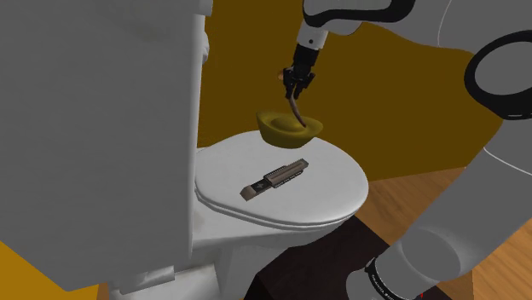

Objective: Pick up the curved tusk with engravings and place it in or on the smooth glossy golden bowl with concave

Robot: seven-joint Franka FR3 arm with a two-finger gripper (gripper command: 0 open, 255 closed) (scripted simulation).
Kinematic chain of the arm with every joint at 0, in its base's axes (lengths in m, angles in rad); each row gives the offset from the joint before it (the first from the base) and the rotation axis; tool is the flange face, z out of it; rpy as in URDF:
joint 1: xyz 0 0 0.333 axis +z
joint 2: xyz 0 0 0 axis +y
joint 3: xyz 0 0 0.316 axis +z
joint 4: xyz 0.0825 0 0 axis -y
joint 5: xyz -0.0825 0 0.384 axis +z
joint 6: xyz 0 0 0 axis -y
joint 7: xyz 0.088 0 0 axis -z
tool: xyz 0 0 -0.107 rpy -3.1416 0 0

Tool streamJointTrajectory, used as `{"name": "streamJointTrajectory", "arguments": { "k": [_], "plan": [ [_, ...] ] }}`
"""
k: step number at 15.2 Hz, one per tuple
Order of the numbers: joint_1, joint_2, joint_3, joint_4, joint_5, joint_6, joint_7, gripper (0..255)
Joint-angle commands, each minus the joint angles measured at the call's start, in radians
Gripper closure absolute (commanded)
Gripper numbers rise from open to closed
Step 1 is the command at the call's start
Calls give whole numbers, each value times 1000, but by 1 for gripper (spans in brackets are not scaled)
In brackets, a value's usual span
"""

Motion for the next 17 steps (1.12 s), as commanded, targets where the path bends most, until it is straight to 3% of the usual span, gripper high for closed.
{"name": "streamJointTrajectory", "arguments": {
  "k": [1,12,17],
  "plan": [
    [-3,2,-3,-21,0,22,-8,255],
    [-3,15,-2,-159,1,174,-14,255],
    [-3,15,-2,-159,1,174,-14,255]
  ]
}}
